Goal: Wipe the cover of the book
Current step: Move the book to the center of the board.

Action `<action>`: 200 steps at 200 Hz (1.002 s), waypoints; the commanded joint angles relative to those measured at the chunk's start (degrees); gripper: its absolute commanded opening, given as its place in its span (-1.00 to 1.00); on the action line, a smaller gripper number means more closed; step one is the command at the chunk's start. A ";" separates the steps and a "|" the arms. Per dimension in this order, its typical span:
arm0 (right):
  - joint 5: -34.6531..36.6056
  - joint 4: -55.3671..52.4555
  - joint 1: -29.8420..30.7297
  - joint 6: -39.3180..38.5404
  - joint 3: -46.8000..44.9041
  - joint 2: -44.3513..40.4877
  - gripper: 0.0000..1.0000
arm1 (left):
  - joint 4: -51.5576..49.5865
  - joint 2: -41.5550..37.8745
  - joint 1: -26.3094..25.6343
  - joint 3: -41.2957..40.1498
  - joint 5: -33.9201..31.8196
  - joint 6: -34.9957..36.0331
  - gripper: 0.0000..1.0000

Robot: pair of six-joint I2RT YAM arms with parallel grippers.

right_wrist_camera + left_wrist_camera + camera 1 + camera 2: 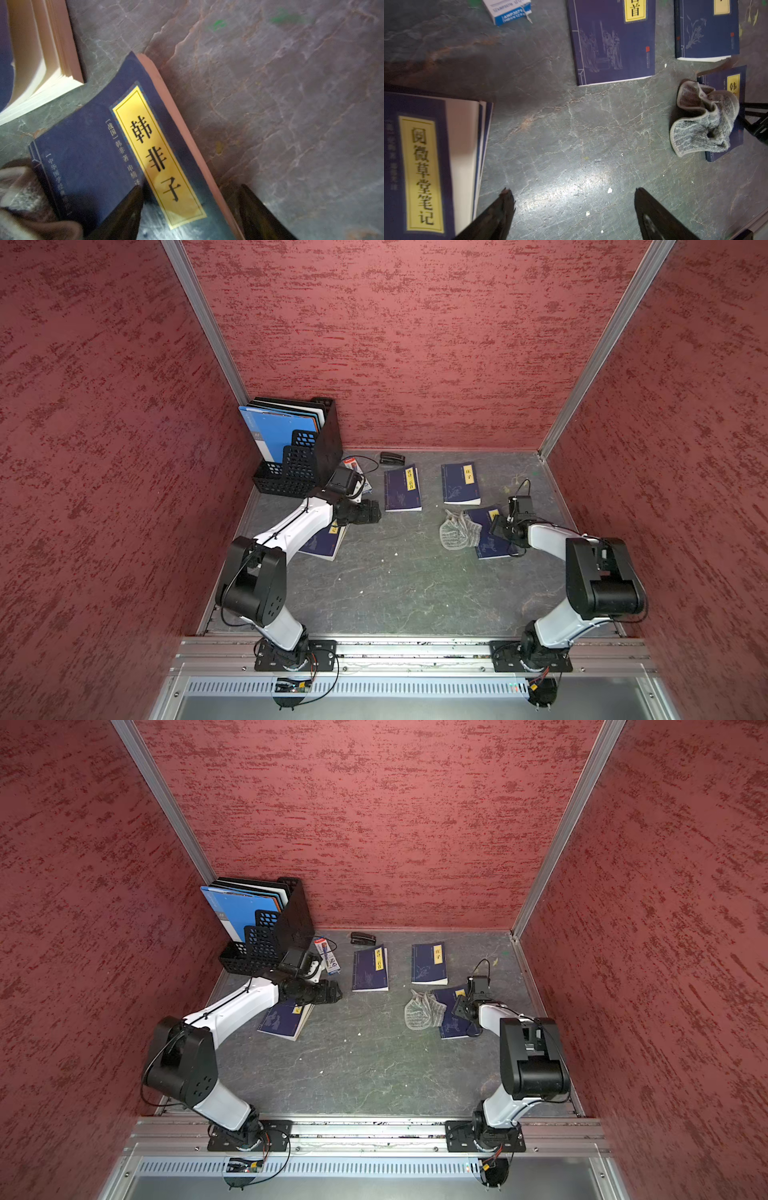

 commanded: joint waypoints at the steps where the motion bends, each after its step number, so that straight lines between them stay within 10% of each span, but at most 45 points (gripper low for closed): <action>1: -3.54 -1.28 -0.11 -0.27 0.20 1.82 0.31 | 1.95 -1.85 1.78 -1.25 2.40 0.36 0.84; 200: -4.61 -10.28 18.71 -4.14 1.78 3.14 0.16 | 1.12 -5.38 5.70 -3.02 3.55 1.31 0.84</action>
